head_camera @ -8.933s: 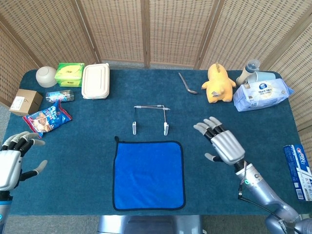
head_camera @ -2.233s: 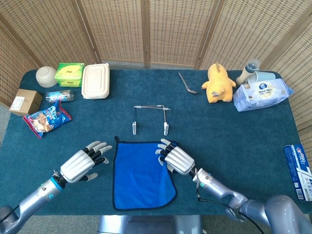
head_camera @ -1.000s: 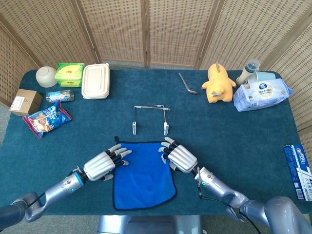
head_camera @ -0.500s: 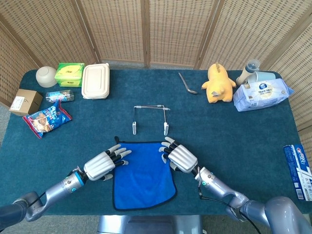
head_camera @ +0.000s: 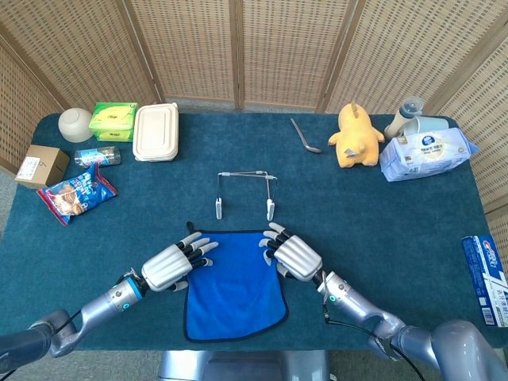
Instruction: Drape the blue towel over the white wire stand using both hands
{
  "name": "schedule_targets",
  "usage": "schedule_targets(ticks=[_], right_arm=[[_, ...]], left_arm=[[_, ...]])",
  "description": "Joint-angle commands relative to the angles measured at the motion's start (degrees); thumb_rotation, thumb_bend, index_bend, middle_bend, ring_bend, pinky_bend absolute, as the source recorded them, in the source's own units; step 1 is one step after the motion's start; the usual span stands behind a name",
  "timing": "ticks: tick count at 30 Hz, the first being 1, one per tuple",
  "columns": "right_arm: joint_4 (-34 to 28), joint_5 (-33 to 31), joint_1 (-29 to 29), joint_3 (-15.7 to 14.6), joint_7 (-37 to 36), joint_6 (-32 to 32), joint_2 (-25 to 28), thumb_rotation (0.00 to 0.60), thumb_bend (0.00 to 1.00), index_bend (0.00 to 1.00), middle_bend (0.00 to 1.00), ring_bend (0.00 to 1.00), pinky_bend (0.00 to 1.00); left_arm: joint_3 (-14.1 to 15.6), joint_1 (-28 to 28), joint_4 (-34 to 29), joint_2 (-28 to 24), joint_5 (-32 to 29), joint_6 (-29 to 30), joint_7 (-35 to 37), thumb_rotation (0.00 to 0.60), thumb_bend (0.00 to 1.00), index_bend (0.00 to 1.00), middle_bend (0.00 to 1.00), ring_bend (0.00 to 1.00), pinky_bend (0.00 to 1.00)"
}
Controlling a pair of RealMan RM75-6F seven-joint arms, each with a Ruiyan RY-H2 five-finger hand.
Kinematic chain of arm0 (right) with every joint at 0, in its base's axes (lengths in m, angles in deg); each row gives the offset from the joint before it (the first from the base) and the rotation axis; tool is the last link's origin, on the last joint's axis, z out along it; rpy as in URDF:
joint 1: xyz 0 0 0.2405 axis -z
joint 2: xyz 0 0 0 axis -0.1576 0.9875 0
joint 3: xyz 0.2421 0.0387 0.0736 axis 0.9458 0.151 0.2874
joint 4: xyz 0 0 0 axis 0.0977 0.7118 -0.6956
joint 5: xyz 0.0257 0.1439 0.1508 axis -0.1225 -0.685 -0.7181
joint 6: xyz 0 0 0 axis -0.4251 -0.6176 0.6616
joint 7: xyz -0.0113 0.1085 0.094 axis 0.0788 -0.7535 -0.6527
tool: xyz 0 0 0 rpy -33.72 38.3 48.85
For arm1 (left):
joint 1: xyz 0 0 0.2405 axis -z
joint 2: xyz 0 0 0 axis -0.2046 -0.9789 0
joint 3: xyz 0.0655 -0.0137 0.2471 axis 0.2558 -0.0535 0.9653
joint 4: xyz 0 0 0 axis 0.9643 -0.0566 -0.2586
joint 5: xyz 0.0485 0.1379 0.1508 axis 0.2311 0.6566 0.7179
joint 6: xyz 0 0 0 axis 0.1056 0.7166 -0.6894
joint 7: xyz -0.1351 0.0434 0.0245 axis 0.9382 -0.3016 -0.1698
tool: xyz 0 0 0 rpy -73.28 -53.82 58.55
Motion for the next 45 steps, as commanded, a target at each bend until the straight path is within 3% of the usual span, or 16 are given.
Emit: schedule_targets(ticks=[1, 21, 33, 45], right_arm=[[-0.08, -0.02, 0.04, -0.01, 0.04, 0.0, 0.09, 0.6, 0.52, 0.66, 0.3, 0.18, 0.12], [-0.55, -0.9, 0.25, 0.73, 0.1, 0.11, 0.78, 0.6, 0.51, 0.66, 0.3, 0.18, 0.12], [-0.11, -1.2, 0.49, 1.0, -0.21, -0.12, 0.9, 0.6, 0.52, 0.65, 0.3, 0.18, 0.12], [0.39, -1.36, 0.63, 1.3, -0.36, -0.49, 0.92, 0.6, 0.52, 0.65, 0.31, 0.19, 0.12]], left_arm=[[-0.24, 0.03, 0.01, 0.24, -0.36, 0.31, 0.13, 0.6, 0.33, 0.28, 0.05, 0.0, 0.04], [-0.31, 1.26, 1.03, 2.85, -1.66, -0.06, 1.19, 0.6, 0.43, 0.3, 0.08, 0.0, 0.04], [-0.43, 2.14, 0.93, 3.98, -2.43, -0.92, 1.38, 0.6, 0.57, 0.29, 0.08, 0.0, 0.04], [-0.52, 2.66, 0.37, 3.93, -3.45, -1.68, 1.28, 0.6, 0.59, 0.28, 0.08, 0.0, 0.04]])
